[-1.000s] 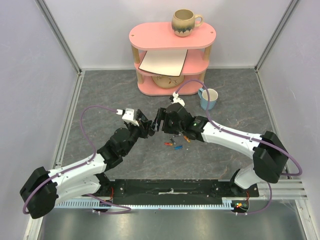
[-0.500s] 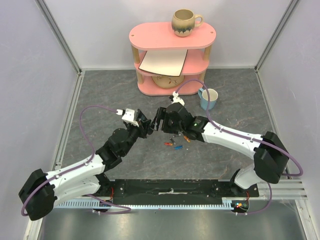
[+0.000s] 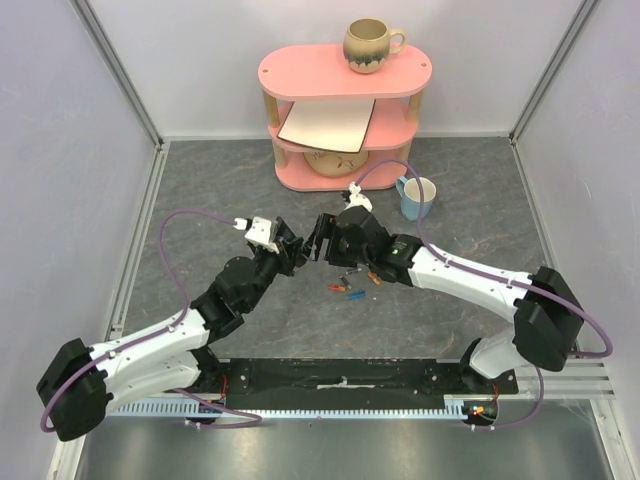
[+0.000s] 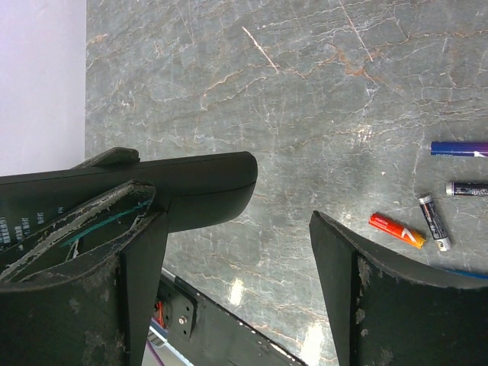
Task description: Load the batteries into the remote control
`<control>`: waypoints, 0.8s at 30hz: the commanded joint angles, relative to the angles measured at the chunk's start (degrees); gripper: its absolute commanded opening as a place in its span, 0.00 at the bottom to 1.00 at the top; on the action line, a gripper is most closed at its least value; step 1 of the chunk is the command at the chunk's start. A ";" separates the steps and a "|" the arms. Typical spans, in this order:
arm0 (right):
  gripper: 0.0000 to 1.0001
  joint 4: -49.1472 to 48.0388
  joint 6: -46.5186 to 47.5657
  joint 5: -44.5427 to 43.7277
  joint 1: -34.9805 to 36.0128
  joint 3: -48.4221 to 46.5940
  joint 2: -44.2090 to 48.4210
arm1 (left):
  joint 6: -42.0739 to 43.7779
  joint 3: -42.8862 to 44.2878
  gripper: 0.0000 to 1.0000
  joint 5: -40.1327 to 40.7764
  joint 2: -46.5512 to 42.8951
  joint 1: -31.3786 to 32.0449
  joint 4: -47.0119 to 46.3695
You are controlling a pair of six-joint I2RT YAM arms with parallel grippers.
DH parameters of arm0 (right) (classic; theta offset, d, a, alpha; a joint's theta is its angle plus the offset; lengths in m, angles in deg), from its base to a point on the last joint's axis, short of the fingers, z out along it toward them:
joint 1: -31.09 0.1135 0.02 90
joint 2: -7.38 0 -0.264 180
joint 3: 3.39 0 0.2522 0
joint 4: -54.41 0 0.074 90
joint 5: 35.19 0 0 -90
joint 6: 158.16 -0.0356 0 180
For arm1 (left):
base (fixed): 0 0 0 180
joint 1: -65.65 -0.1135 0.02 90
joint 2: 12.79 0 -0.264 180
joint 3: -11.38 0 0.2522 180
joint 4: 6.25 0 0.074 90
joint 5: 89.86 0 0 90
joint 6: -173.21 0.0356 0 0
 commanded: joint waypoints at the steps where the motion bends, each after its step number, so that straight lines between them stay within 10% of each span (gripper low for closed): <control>1: 0.82 6.51 0.82 -1.89 0.20 2.61 -0.64 | 0.81 5.93 0.02 0.10 -3.12 0.91 -14.92; 24: 0.82 7.30 0.12 -2.24 0.29 4.99 4.55 | 2.84 6.29 0.02 2.92 -1.36 0.38 -13.69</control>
